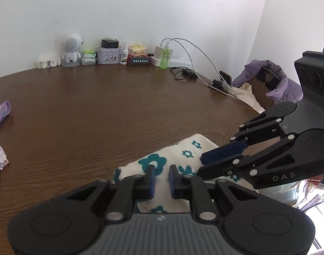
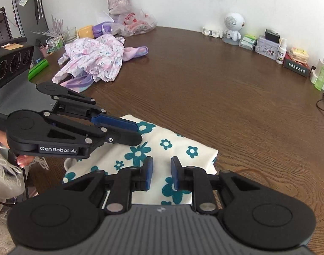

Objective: Fold clothes

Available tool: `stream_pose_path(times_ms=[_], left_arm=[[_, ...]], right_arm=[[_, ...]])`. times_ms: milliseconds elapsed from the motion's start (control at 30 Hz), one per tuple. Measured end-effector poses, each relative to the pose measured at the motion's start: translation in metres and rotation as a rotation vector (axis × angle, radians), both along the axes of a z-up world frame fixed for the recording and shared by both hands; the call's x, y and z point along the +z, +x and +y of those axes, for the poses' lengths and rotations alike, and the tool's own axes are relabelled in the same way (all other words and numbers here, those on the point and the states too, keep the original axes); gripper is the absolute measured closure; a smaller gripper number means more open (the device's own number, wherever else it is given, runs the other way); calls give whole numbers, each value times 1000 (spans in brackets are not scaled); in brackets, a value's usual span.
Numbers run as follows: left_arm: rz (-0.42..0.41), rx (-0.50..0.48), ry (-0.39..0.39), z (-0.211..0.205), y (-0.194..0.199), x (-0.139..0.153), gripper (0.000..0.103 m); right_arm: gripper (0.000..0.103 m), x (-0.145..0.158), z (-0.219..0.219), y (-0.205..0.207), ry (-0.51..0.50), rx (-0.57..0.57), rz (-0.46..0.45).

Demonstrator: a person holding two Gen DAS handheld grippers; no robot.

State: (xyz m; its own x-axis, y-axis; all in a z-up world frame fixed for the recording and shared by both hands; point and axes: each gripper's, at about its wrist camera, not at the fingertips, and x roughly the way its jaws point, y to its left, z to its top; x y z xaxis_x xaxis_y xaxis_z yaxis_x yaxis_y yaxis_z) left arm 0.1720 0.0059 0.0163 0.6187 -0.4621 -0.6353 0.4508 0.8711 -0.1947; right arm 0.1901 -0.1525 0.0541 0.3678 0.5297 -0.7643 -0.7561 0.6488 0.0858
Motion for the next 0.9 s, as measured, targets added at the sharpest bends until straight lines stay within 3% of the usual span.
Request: stream_pose_path(times_ms=[267, 433, 533, 667, 800, 833, 900], left_arm=[[-19, -39, 75, -8, -1, 1, 89], [-92, -46, 47, -6, -35, 17, 88], [-125, -58, 48, -7, -55, 19, 88], [-68, -44, 89, -11, -53, -6, 88], [-79, -17, 49, -6, -60, 3, 87], [-89, -12, 42, -5, -63, 7, 83], [-111, 14, 21, -4, -75, 17, 63]], right_arm=[[84, -10, -3, -3, 6, 4, 2], [81, 7, -22, -16, 96, -40, -5], [79, 6, -31, -27, 96, -25, 10], [79, -9, -28, -24, 55, -33, 35], [78, -15, -30, -25, 79, -56, 46], [76, -11, -33, -27, 95, -64, 45], [62, -4, -42, -33, 130, -87, 29]])
